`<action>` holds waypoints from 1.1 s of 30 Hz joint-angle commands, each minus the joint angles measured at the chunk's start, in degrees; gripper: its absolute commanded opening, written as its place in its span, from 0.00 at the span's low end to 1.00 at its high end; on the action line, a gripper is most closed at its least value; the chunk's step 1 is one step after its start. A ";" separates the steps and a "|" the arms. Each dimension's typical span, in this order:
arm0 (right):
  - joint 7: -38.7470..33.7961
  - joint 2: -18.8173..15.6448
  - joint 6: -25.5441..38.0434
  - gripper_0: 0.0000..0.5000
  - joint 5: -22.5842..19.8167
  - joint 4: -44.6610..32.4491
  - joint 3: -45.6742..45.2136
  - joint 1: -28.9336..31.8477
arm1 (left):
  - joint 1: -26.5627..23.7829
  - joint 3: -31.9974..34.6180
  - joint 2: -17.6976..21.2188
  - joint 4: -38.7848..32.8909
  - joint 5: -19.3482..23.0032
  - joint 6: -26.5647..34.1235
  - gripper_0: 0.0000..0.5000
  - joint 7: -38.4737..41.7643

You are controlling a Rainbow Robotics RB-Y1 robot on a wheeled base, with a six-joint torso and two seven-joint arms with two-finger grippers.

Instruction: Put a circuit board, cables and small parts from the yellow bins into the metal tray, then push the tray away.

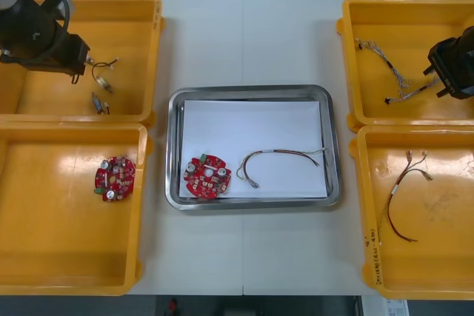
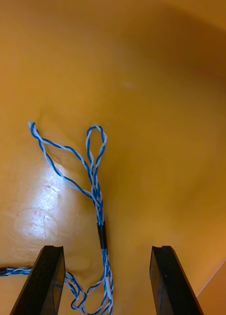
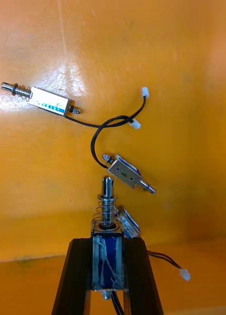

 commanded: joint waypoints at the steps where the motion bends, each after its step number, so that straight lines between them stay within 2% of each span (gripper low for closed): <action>1: -1.37 1.17 -0.71 1.00 0.66 0.12 1.20 -2.55 | -4.38 1.88 2.43 -3.96 -1.19 4.00 0.00 -5.44; 11: -2.16 2.05 -1.41 1.00 0.40 1.88 1.28 -2.29 | -5.44 1.62 1.64 -10.99 -1.37 12.08 0.00 -0.95; 14: -2.33 2.14 -2.29 1.00 0.31 3.02 1.28 -2.29 | -6.58 -0.93 0.67 -13.10 -1.19 13.31 0.00 2.21; 33: -2.77 3.02 -6.77 1.00 -1.10 8.47 2.07 -2.20 | -12.91 -15.96 -10.76 -18.11 0.48 12.61 0.00 19.52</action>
